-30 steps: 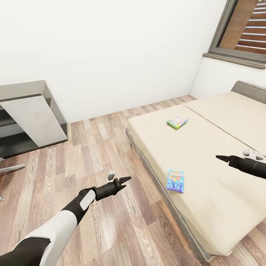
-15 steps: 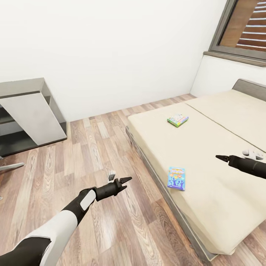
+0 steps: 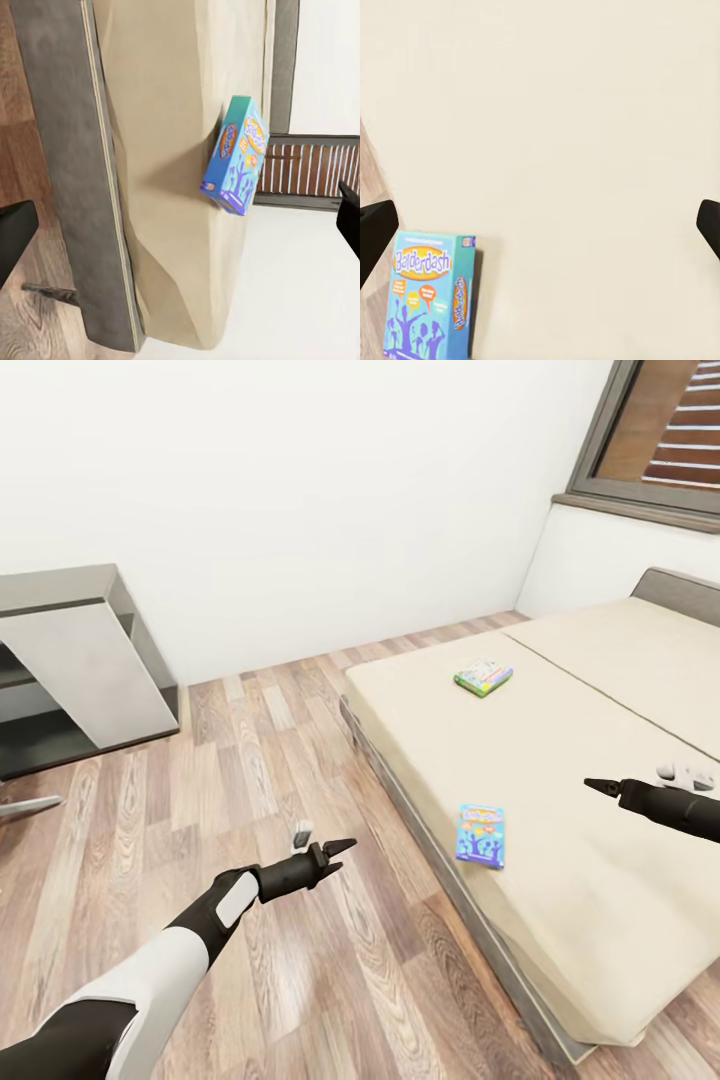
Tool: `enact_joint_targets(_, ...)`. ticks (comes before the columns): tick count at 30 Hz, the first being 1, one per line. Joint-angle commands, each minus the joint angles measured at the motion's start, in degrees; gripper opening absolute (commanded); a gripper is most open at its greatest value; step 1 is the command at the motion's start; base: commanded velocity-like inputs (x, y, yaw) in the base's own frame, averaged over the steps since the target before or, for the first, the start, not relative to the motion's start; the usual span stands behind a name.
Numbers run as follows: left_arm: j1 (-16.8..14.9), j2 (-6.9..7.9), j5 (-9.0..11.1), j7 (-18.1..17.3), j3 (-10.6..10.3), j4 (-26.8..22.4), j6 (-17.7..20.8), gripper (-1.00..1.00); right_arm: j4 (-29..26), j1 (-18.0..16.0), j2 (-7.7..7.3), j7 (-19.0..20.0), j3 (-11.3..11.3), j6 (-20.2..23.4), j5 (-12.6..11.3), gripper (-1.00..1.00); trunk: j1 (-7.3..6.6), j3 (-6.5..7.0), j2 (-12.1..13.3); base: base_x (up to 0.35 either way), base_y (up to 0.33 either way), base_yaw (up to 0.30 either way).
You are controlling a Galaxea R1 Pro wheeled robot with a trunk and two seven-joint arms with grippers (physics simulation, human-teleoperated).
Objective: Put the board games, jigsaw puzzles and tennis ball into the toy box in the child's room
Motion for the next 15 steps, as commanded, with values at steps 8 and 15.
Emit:
enact_joint_targets(8, -0.1, 0.39, 0.5, 0.1, -0.2, 0.0, 0.4, 1.00, -0.1, 0.0, 0.00, 0.2, -0.1, 0.3, 0.0, 1.00, 1.76, -1.48, -3.2, 0.000, 0.000, -0.011)
enact_joint_targets(15, -0.1, 0.48, 0.6, 0.0, -0.1, 0.0, 0.4, 1.00, -0.1, 0.0, 0.08, 0.2, -0.1, 0.3, 0.0, 1.00, 3.29, -2.74, -6.0, 0.000, 0.000, -0.138)
